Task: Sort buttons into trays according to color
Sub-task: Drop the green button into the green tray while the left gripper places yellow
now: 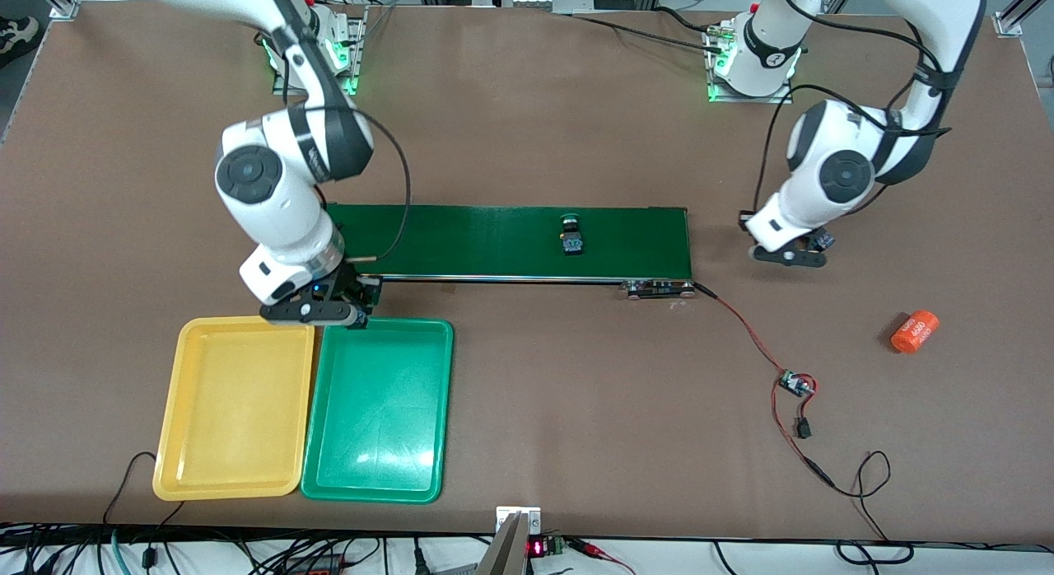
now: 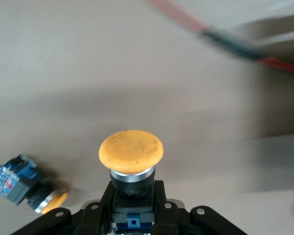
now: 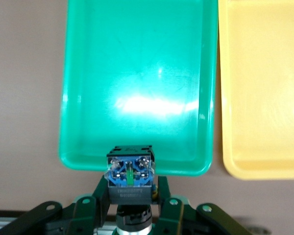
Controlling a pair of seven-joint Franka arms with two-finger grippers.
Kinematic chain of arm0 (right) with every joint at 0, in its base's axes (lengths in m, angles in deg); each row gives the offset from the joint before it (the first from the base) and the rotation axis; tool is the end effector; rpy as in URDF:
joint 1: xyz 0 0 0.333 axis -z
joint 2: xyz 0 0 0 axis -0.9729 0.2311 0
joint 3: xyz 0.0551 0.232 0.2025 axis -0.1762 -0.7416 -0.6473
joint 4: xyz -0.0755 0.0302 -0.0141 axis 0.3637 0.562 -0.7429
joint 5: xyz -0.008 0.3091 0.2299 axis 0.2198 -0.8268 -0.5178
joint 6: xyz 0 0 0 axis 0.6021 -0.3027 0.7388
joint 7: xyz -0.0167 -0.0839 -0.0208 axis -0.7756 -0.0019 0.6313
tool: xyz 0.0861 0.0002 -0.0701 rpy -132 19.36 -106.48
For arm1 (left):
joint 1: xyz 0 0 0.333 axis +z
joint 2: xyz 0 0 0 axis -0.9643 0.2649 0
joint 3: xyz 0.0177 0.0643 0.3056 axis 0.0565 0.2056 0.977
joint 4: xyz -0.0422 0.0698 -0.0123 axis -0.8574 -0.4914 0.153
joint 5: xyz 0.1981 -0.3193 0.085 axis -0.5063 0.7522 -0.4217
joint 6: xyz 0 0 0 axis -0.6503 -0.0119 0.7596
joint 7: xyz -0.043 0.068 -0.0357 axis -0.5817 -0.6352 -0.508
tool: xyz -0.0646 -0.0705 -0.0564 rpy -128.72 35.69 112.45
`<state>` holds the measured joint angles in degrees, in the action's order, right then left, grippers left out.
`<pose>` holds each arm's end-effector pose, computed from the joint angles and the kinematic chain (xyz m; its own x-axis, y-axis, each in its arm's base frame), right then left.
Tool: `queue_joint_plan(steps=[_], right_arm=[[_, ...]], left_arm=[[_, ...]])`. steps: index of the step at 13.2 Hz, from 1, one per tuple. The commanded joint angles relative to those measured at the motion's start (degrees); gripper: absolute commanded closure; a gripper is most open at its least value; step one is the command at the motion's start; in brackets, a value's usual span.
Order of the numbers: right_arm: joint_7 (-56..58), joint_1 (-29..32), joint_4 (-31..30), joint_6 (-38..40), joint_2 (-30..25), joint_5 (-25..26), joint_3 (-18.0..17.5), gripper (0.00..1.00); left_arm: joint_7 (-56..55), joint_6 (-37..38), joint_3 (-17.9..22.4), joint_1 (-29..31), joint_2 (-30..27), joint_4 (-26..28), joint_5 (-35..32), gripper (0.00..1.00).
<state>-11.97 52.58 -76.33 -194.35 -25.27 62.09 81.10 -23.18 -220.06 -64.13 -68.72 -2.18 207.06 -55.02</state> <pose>0.6220 0.2304 0.3382 0.9857 0.0395 0.1635 0.0393 -0.9992 0.0043 0.4779 -0.1038 0.2489 0.9689 -0.1574 -0.1910 -0.1709 -0.9837 -0.0561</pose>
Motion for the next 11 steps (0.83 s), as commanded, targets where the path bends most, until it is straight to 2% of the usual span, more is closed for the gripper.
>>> queue_joint_plan(steps=[1,3,5,8,9,10,11], right_arm=[[5.4,1.8,4.5,-2.0,7.3,-0.9,-0.5,1.00],[5.7,2.3,6.1,-5.2,10.1,-1.1,-0.5,1.00],[8.4,3.1,7.0,-7.7,12.2,-1.1,-0.5,1.00],[9.9,3.5,7.4,-8.5,14.0,-1.0,-0.5,1.00],[10.6,3.5,7.5,-9.0,14.5,-1.0,-0.5,1.00],[11.0,3.6,7.5,-10.4,15.5,-1.1,-0.5,1.00],[11.0,3.7,7.5,-11.6,16.3,-1.2,-0.5,0.94]], left_arm=[[-6.4,4.0,-5.1,-2.8,1.8,-7.1,-0.2,0.93],[-14.6,3.4,-7.5,-5.3,6.1,-10.5,1.4,0.93],[-20.2,3.2,-7.6,-8.7,10.5,-14.5,3.1,0.92],[-24.0,-0.2,-7.6,-11.5,13.1,-14.8,4.1,0.86],[-25.0,-0.2,-7.6,-11.5,13.1,-14.8,4.5,0.71],[-25.1,-0.1,-7.6,-11.5,12.6,-14.8,4.5,0.06],[-25.3,0.3,-7.6,-11.5,11.8,-14.8,4.6,0.00]])
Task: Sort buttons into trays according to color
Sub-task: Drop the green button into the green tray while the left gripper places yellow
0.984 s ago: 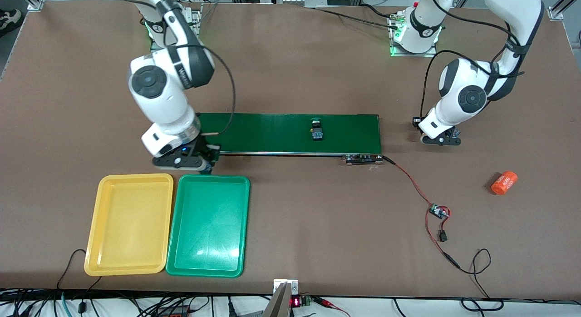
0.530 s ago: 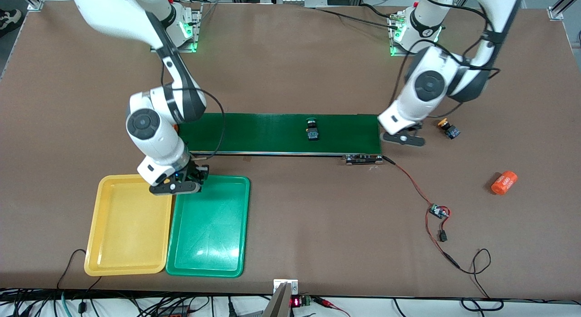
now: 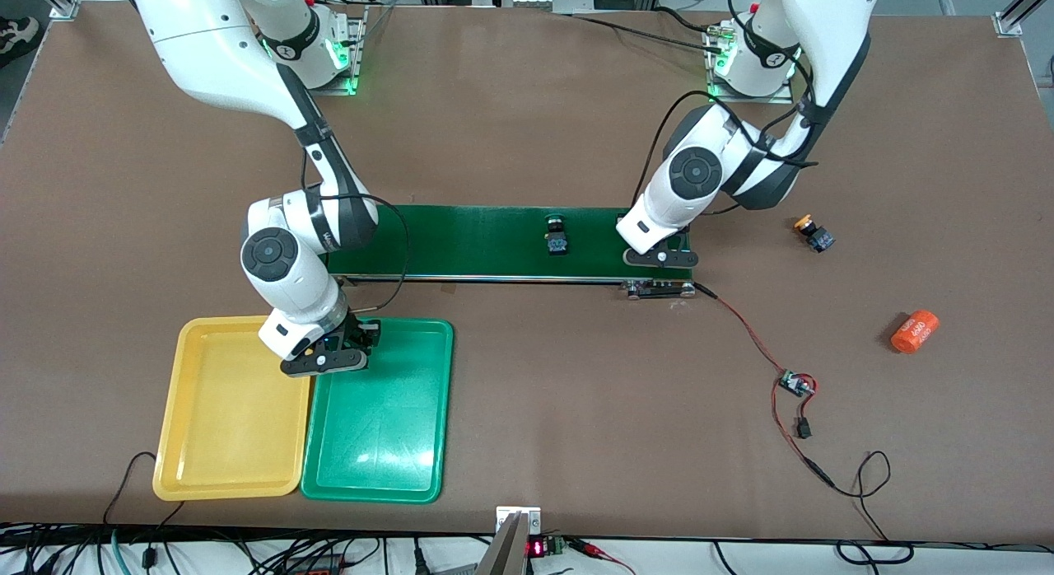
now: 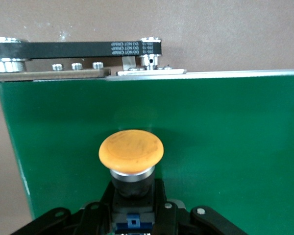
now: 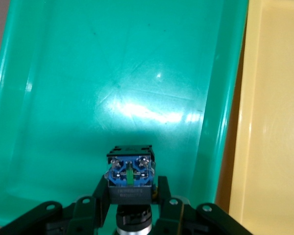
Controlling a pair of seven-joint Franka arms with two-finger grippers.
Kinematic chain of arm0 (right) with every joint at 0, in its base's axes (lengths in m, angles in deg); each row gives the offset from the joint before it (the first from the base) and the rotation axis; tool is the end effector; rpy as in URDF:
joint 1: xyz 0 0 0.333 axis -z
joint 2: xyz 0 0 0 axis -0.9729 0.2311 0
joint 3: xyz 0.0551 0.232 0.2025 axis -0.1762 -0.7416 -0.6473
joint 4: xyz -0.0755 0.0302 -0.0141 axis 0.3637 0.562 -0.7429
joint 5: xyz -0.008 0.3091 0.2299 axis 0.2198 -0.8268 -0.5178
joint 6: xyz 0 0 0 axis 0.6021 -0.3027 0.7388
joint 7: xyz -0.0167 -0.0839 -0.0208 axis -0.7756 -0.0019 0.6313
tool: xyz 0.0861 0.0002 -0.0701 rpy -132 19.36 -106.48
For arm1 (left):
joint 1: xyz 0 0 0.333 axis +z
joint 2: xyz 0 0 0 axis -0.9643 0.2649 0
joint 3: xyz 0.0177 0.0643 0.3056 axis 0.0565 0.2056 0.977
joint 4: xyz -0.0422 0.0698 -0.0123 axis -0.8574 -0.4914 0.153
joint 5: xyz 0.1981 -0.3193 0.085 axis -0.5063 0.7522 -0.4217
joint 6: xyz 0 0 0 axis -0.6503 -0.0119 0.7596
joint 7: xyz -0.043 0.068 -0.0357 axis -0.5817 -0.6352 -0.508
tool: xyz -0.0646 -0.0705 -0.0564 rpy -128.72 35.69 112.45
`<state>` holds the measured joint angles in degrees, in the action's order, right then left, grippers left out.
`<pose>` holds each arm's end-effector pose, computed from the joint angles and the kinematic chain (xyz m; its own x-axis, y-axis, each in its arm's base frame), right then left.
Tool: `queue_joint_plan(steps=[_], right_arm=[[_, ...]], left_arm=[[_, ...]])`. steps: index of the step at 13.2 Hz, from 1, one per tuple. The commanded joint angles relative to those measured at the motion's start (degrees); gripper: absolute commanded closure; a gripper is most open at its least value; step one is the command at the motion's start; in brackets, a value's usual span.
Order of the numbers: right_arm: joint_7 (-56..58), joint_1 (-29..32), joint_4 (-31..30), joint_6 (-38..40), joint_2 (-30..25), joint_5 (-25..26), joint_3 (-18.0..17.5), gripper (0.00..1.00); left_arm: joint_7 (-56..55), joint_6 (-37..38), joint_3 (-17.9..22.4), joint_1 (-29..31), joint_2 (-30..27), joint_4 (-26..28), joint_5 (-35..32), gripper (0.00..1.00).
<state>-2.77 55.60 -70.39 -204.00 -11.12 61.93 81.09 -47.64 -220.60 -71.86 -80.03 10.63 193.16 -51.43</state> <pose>0.6635 0.2097 0.2344 0.9693 0.1602 0.1866 0.1564 -0.9871 0.0352 0.4814 -0.2906 0.2363 0.9837 -0.0069 -0.1798 -0.0014 -0.9995 0.0309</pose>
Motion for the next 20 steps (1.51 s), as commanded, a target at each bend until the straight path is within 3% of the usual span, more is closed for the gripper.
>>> queue_joint_plan(steps=[1,4,6,9,10,14,17,20], right_arm=[[1.4,0.2,1.5,-2.4,2.2,-1.8,-0.5,0.73],[1.0,-0.4,1.2,-2.4,1.9,-3.7,-0.5,0.22],[1.0,-0.5,1.0,-2.0,1.3,-3.7,-0.5,0.06],[1.1,-0.4,-0.8,-1.7,-0.9,-3.8,-0.5,0.05],[0.9,-0.7,-2.4,-1.4,-2.5,-3.9,-0.5,0.00],[-7.5,-0.9,-12.6,3.3,-12.9,-3.8,-1.7,0.00],[-13.3,-0.9,-19.9,4.8,-20.0,-3.8,-4.4,0.00],[-23.6,-0.9,-25.1,5.3,-24.5,-3.8,-9.5,0.00]], left_arm=[[-0.6,1.0,0.2,0.4,-2.4,-1.0,1.0,0.00],[-0.5,5.4,0.2,1.7,-6.5,-2.4,1.1,0.00],[-0.2,16.0,0.4,2.8,-7.6,-7.7,1.1,0.00],[0.4,31.1,1.0,6.7,-7.6,-14.0,0.6,0.00],[0.4,33.1,1.1,8.8,-7.5,-14.1,0.4,0.00],[13.2,35.1,1.8,17.5,-6.8,-14.1,0.4,0.00],[26.7,34.4,9.3,17.8,-7.6,-13.0,0.5,0.00],[28.9,32.8,17.8,15.6,-12.0,-7.6,0.8,0.00]])
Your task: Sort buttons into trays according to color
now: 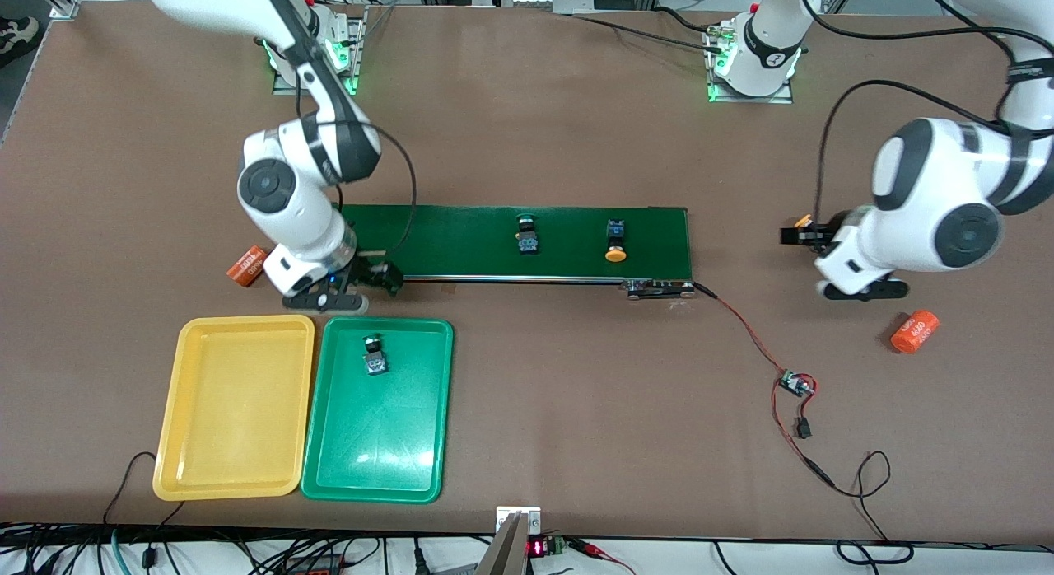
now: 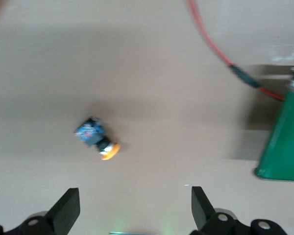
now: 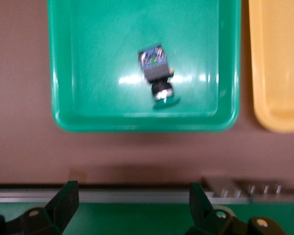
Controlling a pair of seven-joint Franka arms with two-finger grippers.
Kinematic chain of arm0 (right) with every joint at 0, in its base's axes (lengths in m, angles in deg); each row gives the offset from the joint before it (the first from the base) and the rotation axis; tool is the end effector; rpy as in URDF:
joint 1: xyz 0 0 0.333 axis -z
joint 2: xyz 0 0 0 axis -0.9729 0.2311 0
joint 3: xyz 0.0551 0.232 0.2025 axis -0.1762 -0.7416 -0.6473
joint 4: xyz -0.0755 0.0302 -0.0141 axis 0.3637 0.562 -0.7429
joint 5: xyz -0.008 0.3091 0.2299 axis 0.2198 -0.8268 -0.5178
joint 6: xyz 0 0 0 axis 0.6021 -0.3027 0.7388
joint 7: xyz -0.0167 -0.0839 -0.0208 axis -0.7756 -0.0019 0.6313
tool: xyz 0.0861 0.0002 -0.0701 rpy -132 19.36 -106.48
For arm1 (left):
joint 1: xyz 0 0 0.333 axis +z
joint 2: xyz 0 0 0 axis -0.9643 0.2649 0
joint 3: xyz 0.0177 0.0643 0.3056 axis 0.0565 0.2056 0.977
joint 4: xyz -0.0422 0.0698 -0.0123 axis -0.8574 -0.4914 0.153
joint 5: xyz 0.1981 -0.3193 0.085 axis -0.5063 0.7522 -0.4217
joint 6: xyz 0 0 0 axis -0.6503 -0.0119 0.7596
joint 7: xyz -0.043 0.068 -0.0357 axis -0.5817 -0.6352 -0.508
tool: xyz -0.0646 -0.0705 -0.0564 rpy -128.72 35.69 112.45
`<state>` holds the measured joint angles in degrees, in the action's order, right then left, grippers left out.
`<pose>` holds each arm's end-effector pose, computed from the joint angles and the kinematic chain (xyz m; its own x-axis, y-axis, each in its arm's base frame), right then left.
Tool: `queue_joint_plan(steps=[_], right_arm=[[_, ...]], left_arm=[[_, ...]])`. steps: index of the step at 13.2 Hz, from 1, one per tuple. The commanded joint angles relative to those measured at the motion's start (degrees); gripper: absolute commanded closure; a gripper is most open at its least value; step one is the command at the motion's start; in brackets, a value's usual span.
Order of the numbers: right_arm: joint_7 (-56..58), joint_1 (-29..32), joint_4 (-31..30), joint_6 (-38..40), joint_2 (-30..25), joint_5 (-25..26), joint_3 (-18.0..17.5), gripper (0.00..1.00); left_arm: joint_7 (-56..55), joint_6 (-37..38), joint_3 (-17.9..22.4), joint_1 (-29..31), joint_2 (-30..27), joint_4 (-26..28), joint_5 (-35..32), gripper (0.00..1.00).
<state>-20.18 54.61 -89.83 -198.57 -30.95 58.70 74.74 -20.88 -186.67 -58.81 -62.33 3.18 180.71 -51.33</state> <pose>0.5538 0.2497 0.3035 0.9945 -0.0809 0.0662 -0.0764 -0.9947 -0.0683 0.5585 0.0058 0.3437 0.9123 0.0731 -0.4030 0.0595 -0.9972 -0.0462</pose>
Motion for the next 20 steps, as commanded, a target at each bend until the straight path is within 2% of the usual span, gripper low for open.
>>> queue_joint_plan(steps=[1,3,4,6,8,9,13,16,18,19,20], right_arm=[[-9.0,0.1,-6.5,-0.1,-5.4,-0.5,-5.0,0.00],[-12.6,0.0,-6.6,-0.1,-5.9,-0.4,-8.1,0.00],[-13.3,-0.1,-6.6,-0.1,-5.8,-0.2,-9.2,0.00],[-14.0,-2.0,-6.6,0.0,-5.7,0.2,-9.7,0.00],[-15.6,-2.4,-6.4,1.6,-5.6,1.1,-9.7,0.00],[-15.8,-2.4,-6.1,2.5,-5.4,3.0,-9.7,0.00],[-23.0,-4.2,-2.8,3.7,-2.0,8.9,-9.7,0.00],[-24.4,-4.2,-0.2,3.6,-1.4,9.2,-9.7,0.00],[-24.4,-4.2,1.1,3.2,-1.3,9.2,-9.7,0.00],[-24.5,-4.2,1.2,3.1,-1.2,9.2,-9.7,0.00],[-24.8,-4.9,1.2,3.0,-0.6,9.2,-9.7,0.00]], left_arm=[[1.6,-2.0,7.7,-2.5,-4.8,5.7,1.0,0.00],[-4.3,-5.3,12.3,-5.4,-4.4,7.8,1.2,0.00],[-8.9,-8.8,13.0,-6.2,-4.4,10.2,1.2,0.00],[-14.7,-18.4,13.2,-6.0,-3.2,16.0,1.1,0.00],[-14.8,-27.7,16.0,-5.9,-1.5,20.4,1.2,0.00],[-14.9,-31.5,16.2,-5.7,-0.8,21.9,1.1,0.00],[-15.1,-35.8,16.3,-4.4,1.6,24.5,3.4,0.01],[-14.9,-42.3,16.3,-4.5,3.0,27.8,5.7,0.03],[-14.2,-43.5,16.3,-4.5,3.4,29.2,5.7,0.05],[-14.3,-43.3,16.2,-4.6,3.3,29.4,5.7,0.14],[-14.0,-43.0,16.2,-4.7,3.1,29.7,5.7,0.38]])
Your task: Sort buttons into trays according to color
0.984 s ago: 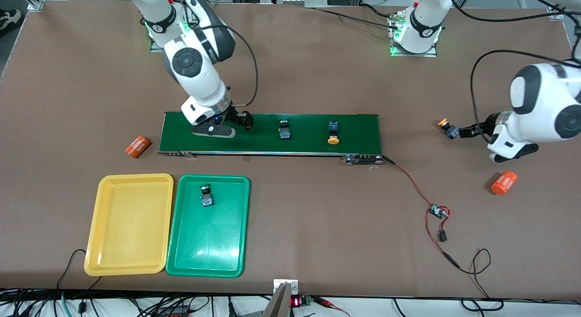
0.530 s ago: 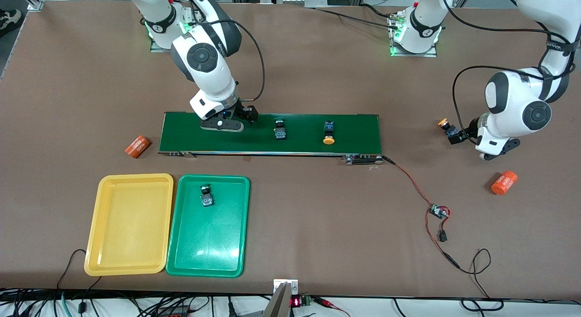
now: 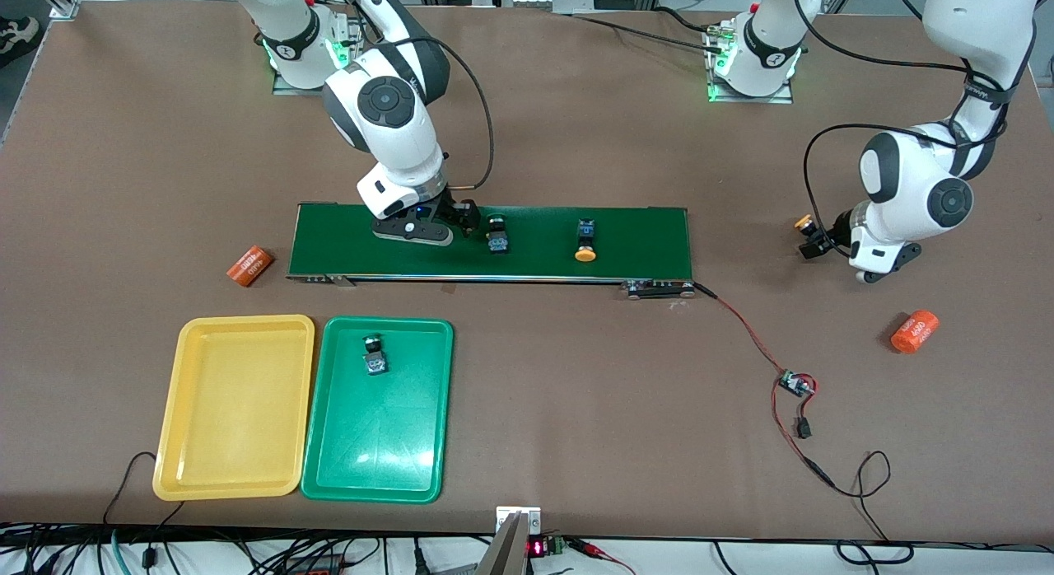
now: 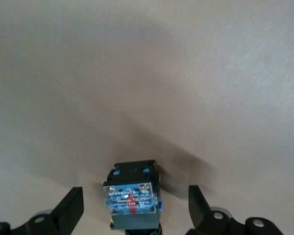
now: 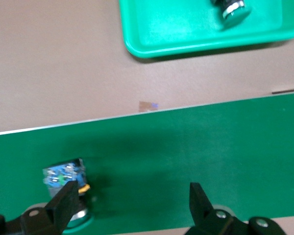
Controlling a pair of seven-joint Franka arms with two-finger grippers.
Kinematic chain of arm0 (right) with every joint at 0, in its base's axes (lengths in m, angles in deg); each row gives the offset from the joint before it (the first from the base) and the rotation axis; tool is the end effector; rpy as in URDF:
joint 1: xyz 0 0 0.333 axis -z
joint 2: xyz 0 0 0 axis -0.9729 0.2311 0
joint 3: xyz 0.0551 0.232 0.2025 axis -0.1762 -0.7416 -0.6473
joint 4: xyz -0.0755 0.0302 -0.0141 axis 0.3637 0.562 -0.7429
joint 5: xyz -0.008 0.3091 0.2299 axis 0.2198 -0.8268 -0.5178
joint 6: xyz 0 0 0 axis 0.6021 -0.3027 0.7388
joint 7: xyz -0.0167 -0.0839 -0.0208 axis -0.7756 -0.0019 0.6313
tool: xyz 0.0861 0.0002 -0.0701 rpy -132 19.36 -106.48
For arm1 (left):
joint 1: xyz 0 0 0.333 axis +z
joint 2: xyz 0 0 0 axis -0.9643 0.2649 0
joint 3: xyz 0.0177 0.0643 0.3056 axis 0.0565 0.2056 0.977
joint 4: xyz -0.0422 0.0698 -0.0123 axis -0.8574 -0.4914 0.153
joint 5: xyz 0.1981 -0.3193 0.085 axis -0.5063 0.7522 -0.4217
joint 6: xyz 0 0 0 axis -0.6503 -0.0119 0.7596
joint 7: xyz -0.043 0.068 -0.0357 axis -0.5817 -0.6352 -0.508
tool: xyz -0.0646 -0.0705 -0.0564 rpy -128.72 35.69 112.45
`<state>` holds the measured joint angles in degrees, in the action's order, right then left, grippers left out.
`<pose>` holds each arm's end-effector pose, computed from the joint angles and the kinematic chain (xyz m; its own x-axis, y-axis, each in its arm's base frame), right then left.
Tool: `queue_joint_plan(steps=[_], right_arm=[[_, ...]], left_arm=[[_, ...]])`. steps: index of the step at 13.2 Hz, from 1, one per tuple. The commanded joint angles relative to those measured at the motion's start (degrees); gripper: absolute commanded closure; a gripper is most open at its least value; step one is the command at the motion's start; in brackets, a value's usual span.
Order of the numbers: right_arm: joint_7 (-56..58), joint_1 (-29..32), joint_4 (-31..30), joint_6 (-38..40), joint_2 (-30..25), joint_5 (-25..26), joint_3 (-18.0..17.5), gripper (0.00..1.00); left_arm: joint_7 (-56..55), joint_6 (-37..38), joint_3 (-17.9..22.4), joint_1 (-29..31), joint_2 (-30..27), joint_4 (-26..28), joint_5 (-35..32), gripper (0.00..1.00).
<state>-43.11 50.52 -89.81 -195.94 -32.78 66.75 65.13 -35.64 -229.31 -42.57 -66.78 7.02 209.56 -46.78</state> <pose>0.4793 0.3670 0.3220 0.9854 -0.1522 0.0757 -0.1490 -0.9877 -0.0467 0.4609 0.0925 0.1634 0.8144 0.5346 -0.2260 0.5253 -0.8445 -0.1045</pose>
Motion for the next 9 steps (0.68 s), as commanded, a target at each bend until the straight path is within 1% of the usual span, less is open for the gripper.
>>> queue_joint_plan(steps=[1,2,3,4,5,7,9], right_arm=[[-2.9,-1.4,1.2,0.0,1.5,1.2,-0.1,0.00],[-3.8,-1.7,1.2,-0.6,2.2,1.2,-0.1,0.00],[-3.9,-2.0,1.2,-1.3,2.7,1.2,-0.1,0.00],[-4.0,-2.1,1.2,-1.6,3.6,1.4,-0.1,0.00],[-3.9,-2.2,1.2,-2.3,4.2,1.9,-0.1,0.00],[-3.9,-3.0,1.2,-2.6,5.5,2.0,-0.1,0.00],[-3.9,-3.5,1.2,-2.8,6.4,2.3,-0.1,0.00]], left_arm=[[2.1,0.3,0.0,-0.2,-1.1,0.8,1.2,0.59],[3.8,0.9,0.0,-0.1,-1.1,0.8,1.2,0.68],[4.2,1.5,0.0,-0.4,-1.7,0.5,1.2,0.74],[4.2,2.1,-0.1,-0.6,-2.0,0.3,1.2,0.84],[4.4,2.9,-0.4,-0.7,-2.6,0.1,1.2,0.88],[4.2,7.2,-1.8,-1.9,-4.0,-2.1,1.1,0.88],[4.4,14.4,-3.6,-2.8,-4.2,-7.7,1.1,0.87]])
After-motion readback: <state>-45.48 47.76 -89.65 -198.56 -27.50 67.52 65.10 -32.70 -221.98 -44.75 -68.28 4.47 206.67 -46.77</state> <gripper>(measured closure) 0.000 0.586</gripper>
